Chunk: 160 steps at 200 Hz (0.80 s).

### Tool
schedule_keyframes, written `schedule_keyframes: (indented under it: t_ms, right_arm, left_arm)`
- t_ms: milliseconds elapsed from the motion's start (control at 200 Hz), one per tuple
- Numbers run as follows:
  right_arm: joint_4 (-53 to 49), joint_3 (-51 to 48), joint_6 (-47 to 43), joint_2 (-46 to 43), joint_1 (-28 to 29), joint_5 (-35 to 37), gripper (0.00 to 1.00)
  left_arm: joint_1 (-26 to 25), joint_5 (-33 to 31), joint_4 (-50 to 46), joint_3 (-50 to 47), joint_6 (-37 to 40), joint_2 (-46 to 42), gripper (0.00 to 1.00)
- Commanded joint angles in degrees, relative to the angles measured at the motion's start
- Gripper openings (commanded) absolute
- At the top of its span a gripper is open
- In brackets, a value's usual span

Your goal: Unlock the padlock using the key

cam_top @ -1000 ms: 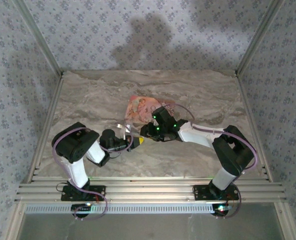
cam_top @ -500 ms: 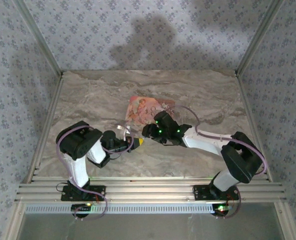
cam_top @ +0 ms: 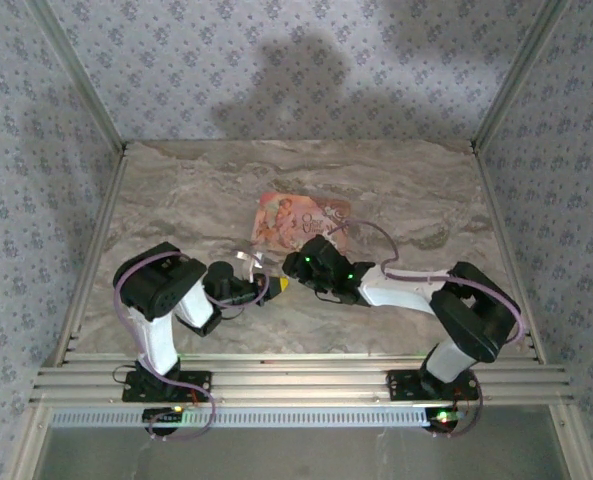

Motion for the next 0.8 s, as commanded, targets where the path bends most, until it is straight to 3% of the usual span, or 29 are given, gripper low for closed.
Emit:
schedule_keyframes:
  t_ms: [0,315,460,734,794]
  right_arm:
    - [2.4,-0.39,2.48,2.05,0.28,3.19,0.56]
    - [2.88,1.67,3.17,6.05,0.32,1.6,0.51]
    - [3.1,1.28,3.73,6.53,0.28,1.7,0.3]
    - [3.51,1.17,3.38,6.34,0.06,0.78,0.03]
    - [4.29,0.66,3.69,6.03,0.07,0.45,0.0]
  left_arm:
    - [-0.96,-0.01,-3.55,0.1,0.19,-1.03,0.0]
    - [-1.45,-0.32,-5.15,0.76,-0.22,-1.98,0.0]
    - [-1.55,-0.49,-6.8,0.85,0.3,-2.93,0.0]
    - [-1.67,-1.0,-15.19,0.86,3.13,-10.11,0.0]
    - [-1.62,-1.42,-18.57,1.01,4.17,-13.0,0.13]
